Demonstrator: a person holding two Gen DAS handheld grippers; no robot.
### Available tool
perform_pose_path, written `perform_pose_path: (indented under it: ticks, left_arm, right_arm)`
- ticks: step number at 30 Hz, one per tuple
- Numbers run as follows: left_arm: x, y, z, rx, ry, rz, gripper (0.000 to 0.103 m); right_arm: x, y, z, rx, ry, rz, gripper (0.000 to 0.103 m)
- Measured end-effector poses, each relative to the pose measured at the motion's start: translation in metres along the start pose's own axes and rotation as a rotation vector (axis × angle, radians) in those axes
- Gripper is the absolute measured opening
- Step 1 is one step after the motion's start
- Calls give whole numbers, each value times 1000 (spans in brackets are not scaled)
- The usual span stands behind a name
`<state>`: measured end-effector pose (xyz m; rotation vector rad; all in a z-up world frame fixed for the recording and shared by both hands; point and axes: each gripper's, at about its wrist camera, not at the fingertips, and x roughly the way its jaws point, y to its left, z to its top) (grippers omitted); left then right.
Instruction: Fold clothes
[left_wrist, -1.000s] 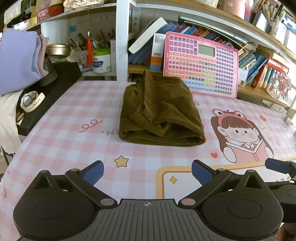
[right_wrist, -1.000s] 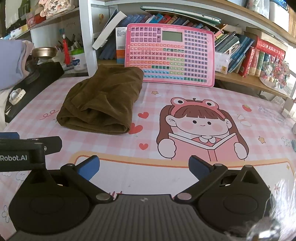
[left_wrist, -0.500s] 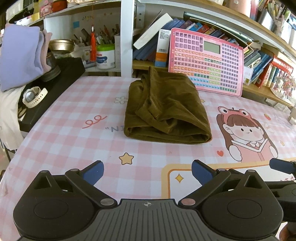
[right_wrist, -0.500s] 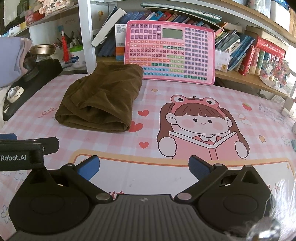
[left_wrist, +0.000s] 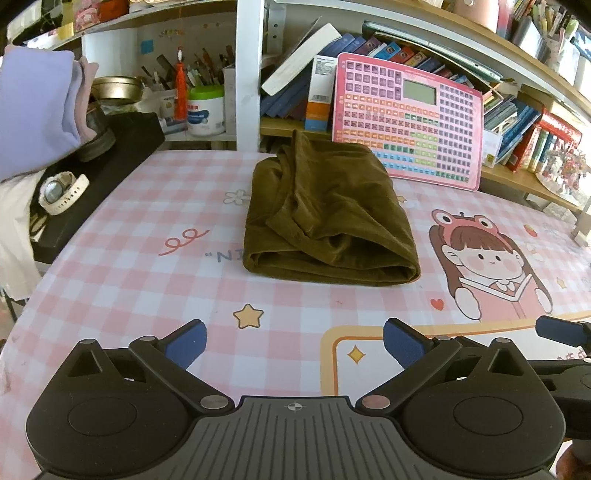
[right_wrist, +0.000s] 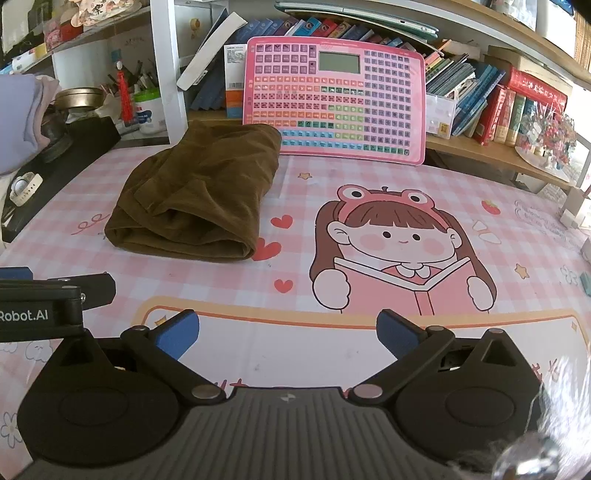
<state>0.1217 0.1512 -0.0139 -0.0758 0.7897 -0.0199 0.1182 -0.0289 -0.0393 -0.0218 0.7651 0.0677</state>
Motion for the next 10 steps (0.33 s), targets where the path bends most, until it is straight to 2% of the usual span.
perform_pose_path:
  ticks: [5, 10]
  left_arm:
    - [5, 4, -2, -16, 30, -52, 103]
    - [4, 3, -3, -9, 30, -58, 103]
  right_arm:
    - [1, 1, -2, 0, 13, -3, 103]
    - [2, 1, -2, 4, 18, -6, 103]
